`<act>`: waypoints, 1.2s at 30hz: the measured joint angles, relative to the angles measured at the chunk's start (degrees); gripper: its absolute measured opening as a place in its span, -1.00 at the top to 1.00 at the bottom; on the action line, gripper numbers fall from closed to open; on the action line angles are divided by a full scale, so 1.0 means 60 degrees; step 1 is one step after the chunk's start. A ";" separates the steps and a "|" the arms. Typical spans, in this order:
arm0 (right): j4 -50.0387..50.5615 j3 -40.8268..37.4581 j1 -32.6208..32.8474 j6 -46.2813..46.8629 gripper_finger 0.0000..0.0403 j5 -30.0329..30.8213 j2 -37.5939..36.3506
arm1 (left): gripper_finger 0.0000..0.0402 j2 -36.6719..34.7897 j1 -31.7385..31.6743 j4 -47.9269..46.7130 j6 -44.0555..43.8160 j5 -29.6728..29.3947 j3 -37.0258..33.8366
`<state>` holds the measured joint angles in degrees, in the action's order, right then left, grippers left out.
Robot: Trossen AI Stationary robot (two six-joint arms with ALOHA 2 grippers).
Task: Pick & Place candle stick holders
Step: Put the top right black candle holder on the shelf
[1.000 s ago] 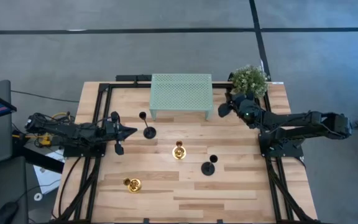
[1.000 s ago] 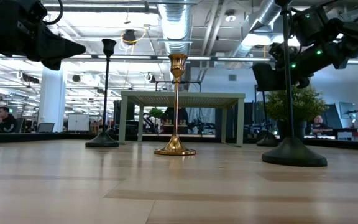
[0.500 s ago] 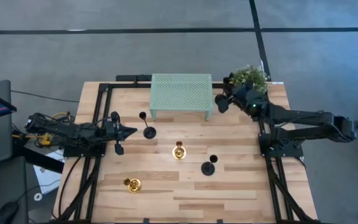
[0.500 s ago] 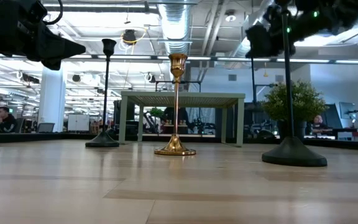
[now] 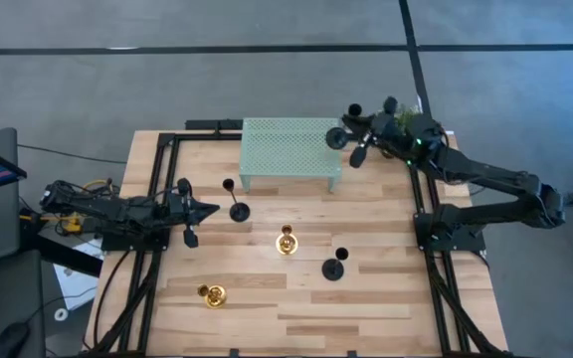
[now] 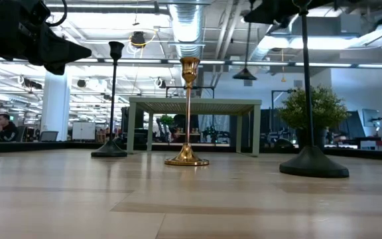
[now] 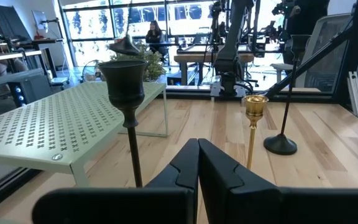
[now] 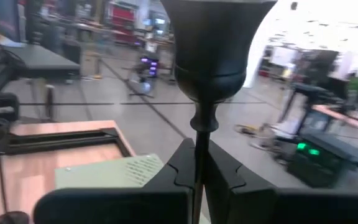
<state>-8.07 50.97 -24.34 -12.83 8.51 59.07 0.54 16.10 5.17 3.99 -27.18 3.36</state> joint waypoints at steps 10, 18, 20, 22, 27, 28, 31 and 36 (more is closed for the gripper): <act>-0.0774 0.1601 -0.0927 0.0535 1.00 -0.2573 0.2531 | 0.96 0.0000 0.0002 0.0000 0.0000 0.0000 0.0000; -0.0911 0.2718 -0.1373 0.0849 1.00 -0.3596 0.3973 | 0.96 0.0000 0.0000 0.0000 0.0000 0.0000 0.0000; -0.1030 0.2922 -0.1493 0.1026 1.00 -0.3891 0.4293 | 0.96 0.0000 0.0000 0.0000 0.0000 0.0000 0.0000; -0.0998 0.3154 -0.1604 0.1200 1.00 -0.4065 0.4592 | 0.96 0.0000 0.0000 0.0000 -0.0004 0.0000 0.0000; -0.0950 0.3673 -0.1777 0.1399 1.00 -0.4444 0.5288 | 0.96 0.0000 0.0000 0.0000 -0.0002 0.0000 0.0000; -0.0948 0.3766 -0.1804 0.1441 1.00 -0.4517 0.5420 | 0.96 0.0000 0.0000 0.0000 -0.0002 0.0001 0.0000; -0.0968 0.4035 -0.1814 0.1642 1.00 -0.4736 0.5753 | 0.96 0.0000 0.0000 0.0000 0.0000 0.0004 0.0000; -0.0959 0.4312 -0.1843 0.1652 1.00 -0.4771 0.6135 | 0.96 0.0000 0.0000 0.0000 0.0000 0.0003 0.0000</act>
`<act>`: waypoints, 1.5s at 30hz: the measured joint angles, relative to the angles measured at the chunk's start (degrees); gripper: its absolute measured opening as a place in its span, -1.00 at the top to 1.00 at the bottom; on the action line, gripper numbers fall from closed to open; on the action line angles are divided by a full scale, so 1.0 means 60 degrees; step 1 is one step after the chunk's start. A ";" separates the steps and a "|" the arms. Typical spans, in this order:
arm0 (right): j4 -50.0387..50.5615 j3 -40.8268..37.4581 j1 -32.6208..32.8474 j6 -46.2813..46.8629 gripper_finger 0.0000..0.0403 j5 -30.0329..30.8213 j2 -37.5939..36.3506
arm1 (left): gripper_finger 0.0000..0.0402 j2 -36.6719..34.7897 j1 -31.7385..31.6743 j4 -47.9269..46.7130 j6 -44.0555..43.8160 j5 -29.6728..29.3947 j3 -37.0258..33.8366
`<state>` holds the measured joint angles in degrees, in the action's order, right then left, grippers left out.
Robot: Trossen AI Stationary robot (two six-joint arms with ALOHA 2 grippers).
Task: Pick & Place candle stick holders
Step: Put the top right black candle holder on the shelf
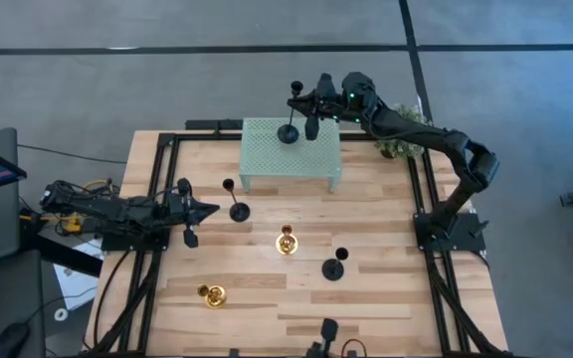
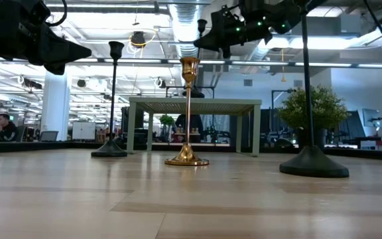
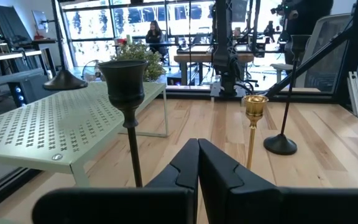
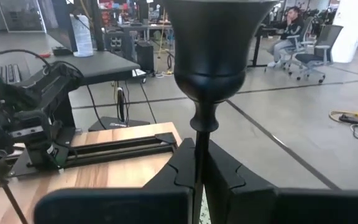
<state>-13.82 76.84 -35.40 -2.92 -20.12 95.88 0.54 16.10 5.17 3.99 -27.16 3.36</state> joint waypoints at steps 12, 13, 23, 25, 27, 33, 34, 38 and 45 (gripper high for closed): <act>0.0163 0.0015 -0.0399 0.0234 1.00 0.0086 0.0029 | 0.96 0.0000 0.0000 0.0000 0.0000 0.0001 0.0000; 0.0179 0.0015 -0.0402 0.0248 1.00 0.0088 0.0092 | 0.96 0.0000 0.0000 0.0000 0.0000 0.0001 0.0000; -0.0084 0.0015 -0.0372 0.0338 1.00 0.0143 0.0557 | 0.96 0.0080 0.0000 0.0002 0.0000 -0.0001 0.0000; -0.0199 0.0015 -0.0361 0.0316 1.00 0.0147 0.0613 | 0.96 0.0215 0.0000 0.0001 0.0000 0.0001 0.0000; -0.0262 0.0015 -0.0365 0.0280 1.00 0.0158 0.0633 | 0.96 0.0385 0.0000 0.0004 -0.0002 -0.0001 0.0000; -0.0279 0.0015 -0.0381 0.0146 1.00 0.0401 0.0633 | 0.96 0.1020 0.0000 0.0010 -0.0059 -0.0002 0.0000; -0.0277 0.0015 -0.0392 0.0149 1.00 0.0401 0.0633 | 0.96 0.1125 0.0003 0.0017 -0.0073 -0.0003 0.0000; -0.0194 0.0018 -0.0401 0.0149 1.00 0.0398 0.0633 | 0.96 0.1434 0.0003 0.0083 -0.0305 -0.0001 0.0000; -0.0106 0.0033 -0.0397 0.0175 0.79 0.0397 0.0625 | 0.96 0.1585 0.0000 0.0298 -0.0486 0.0001 0.0000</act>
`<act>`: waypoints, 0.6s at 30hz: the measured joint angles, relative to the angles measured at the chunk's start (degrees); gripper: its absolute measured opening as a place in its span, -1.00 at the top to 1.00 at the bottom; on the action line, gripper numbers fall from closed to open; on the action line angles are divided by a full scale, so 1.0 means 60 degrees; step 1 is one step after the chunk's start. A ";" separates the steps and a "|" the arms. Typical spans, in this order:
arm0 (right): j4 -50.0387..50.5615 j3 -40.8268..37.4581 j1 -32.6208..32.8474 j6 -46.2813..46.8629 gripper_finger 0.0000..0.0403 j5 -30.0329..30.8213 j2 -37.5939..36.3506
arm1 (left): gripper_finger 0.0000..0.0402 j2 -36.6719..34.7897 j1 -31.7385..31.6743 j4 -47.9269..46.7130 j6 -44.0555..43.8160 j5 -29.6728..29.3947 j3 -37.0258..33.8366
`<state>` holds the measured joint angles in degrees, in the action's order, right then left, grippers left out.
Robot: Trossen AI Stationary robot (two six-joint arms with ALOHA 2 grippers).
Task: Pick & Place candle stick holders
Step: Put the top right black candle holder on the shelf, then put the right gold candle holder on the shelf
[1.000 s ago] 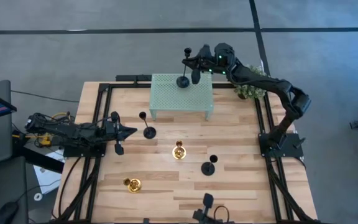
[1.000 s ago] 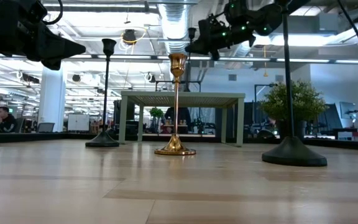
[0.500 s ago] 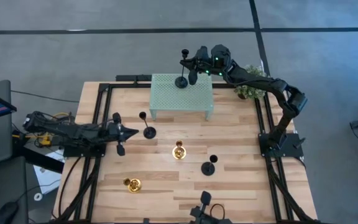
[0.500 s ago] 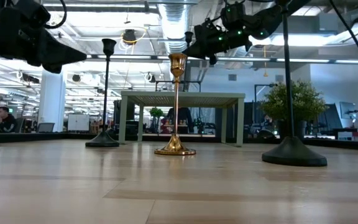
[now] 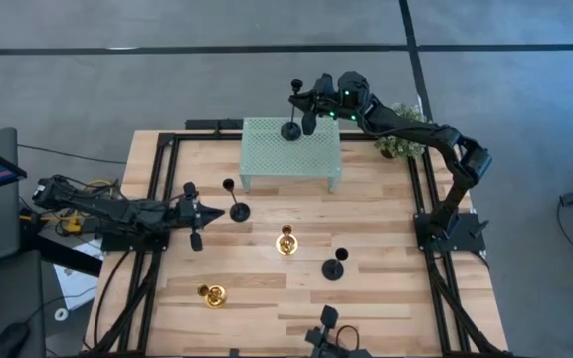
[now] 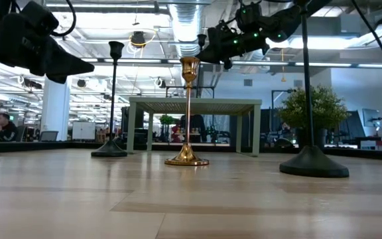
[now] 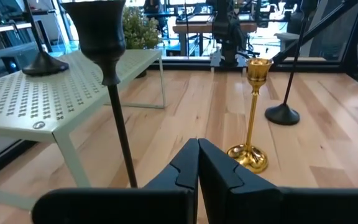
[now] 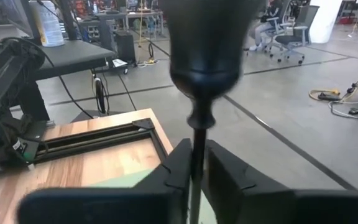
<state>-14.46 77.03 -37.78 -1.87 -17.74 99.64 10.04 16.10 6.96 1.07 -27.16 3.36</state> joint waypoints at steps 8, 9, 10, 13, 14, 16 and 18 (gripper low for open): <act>-0.0138 0.0000 0.0000 -0.0001 0.30 -0.0004 0.0004 | 0.96 0.0000 0.0004 0.0073 0.0008 0.0000 0.0000; -0.0128 0.0000 0.0000 0.0000 0.23 -0.0004 0.0001 | 0.96 0.0000 0.0004 0.0077 0.0009 0.0000 0.0000; -0.0024 0.0000 0.0000 0.0000 0.16 -0.0007 -0.0051 | 0.96 0.0000 0.0002 0.0095 0.0011 0.0000 0.0000; 0.0686 -0.0023 0.0000 -0.0088 -0.02 -0.0009 -0.0465 | 0.96 0.0000 0.0002 0.0155 0.0017 0.0000 0.0000; 0.1016 -0.0022 -0.0007 -0.0152 -0.07 -0.0011 -0.0683 | 0.96 0.0000 0.0004 0.0162 0.0017 0.0000 0.0000; 0.1792 -0.0022 -0.0055 -0.0236 -0.13 -0.0030 -0.1190 | 0.96 0.0000 0.0004 0.0175 0.0017 0.0000 0.0000; 0.2535 -0.0018 -0.0058 -0.0331 -0.15 -0.0036 -0.1730 | 0.96 0.0000 0.0004 0.0182 0.0020 0.0000 0.0000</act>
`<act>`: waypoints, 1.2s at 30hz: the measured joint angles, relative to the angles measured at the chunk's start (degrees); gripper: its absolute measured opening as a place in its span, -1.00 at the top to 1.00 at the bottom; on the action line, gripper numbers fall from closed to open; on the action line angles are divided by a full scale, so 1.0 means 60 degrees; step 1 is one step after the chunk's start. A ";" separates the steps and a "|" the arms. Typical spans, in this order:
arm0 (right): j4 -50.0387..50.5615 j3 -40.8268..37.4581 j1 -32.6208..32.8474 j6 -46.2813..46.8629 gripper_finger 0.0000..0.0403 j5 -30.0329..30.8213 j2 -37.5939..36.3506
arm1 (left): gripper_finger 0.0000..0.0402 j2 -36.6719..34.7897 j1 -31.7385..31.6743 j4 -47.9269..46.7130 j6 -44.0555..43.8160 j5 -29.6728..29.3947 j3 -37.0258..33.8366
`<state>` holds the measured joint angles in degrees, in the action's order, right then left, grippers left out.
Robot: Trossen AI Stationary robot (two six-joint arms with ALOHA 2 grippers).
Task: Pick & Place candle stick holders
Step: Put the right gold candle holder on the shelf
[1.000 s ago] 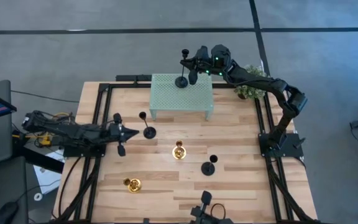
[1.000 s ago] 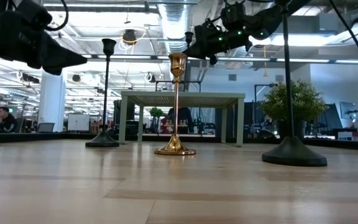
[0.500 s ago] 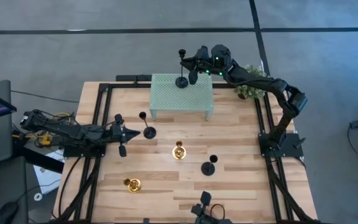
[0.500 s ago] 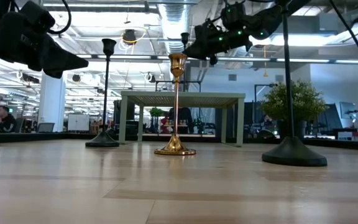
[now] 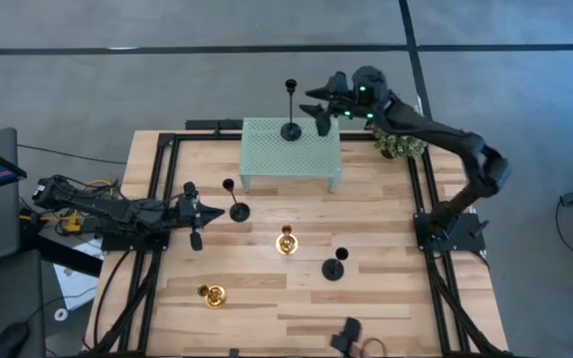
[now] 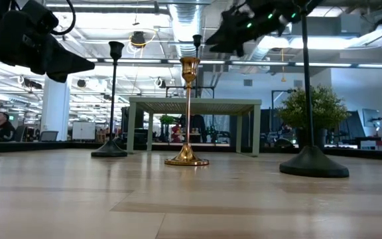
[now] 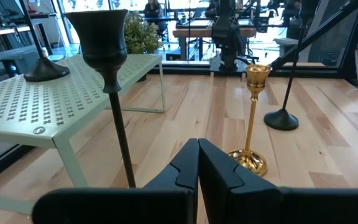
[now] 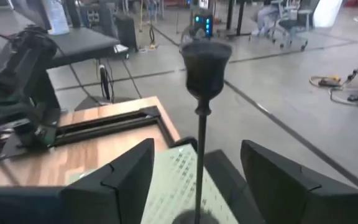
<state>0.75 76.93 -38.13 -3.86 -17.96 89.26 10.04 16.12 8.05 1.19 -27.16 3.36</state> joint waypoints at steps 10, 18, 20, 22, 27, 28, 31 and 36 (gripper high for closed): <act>0.4433 0.0004 0.0335 -0.0765 -0.03 -0.0011 -0.2757 | 0.96 0.0000 -0.0002 0.0023 0.0000 0.0000 0.0000; 0.5050 -0.1473 0.1037 -0.0698 0.23 -0.0004 -0.4868 | 0.96 0.0000 0.0000 0.0029 0.0000 0.0000 0.0000; 0.4843 -0.2144 0.1231 -0.0576 0.30 -0.0004 -0.5423 | 0.96 0.0000 0.0000 0.0029 0.0000 0.0003 0.0000; 0.4642 -0.2862 0.1388 -0.0397 0.37 -0.0007 -0.5969 | 0.96 0.0000 0.0000 0.0033 0.0000 0.0000 0.0000; 0.3682 -0.4777 0.1725 0.0207 0.50 0.0004 -0.7287 | 0.96 0.0000 0.0000 0.0097 0.0000 0.0001 0.0000; 0.3516 -0.5150 0.1771 0.0311 0.52 0.0004 -0.7539 | 0.96 0.0000 -0.0002 0.0098 0.0000 0.0000 0.0000; 0.3065 -0.6088 0.1896 0.0693 0.57 0.0040 -0.8207 | 0.96 0.0000 0.0000 0.0141 0.0000 0.0000 0.0000; 0.2649 -0.7203 0.2148 0.1176 0.64 0.0351 -0.9106 | 0.96 0.0000 0.0000 0.0177 0.0000 0.0004 0.0000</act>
<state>16.64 33.70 -25.24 3.20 -15.85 34.62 10.04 16.12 9.12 1.19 -27.14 3.36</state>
